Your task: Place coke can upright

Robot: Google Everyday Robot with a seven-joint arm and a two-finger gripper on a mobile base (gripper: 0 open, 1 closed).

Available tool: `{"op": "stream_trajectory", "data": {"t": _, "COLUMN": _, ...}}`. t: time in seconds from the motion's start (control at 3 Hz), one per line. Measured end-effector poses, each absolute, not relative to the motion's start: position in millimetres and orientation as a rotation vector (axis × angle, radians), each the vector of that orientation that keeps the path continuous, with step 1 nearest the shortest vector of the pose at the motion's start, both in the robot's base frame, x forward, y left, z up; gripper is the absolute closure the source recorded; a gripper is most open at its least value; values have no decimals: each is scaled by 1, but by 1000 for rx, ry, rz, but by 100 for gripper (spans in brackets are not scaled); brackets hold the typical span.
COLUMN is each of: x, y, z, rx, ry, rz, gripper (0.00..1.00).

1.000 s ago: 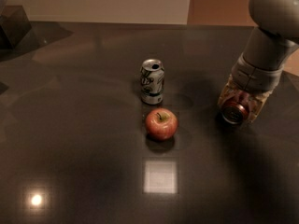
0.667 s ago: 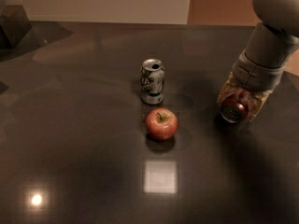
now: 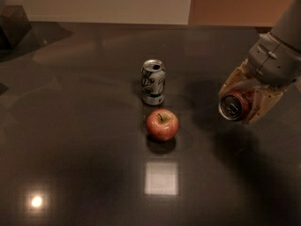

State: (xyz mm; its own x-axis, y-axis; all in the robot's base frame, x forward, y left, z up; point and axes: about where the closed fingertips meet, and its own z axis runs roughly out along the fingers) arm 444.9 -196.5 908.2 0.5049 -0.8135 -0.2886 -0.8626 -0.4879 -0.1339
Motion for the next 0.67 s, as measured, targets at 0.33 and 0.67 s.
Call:
{"op": "stream_trajectory", "data": {"t": 0.33, "x": 431, "y": -175, "z": 922, "rx": -2293, "ry": 1483, "rz": 463, "gripper": 100}}
{"op": "stream_trajectory", "data": {"t": 0.67, "x": 420, "y": -156, "z": 924, "rx": -2116, "ry": 1486, "rz": 658, "gripper": 100}}
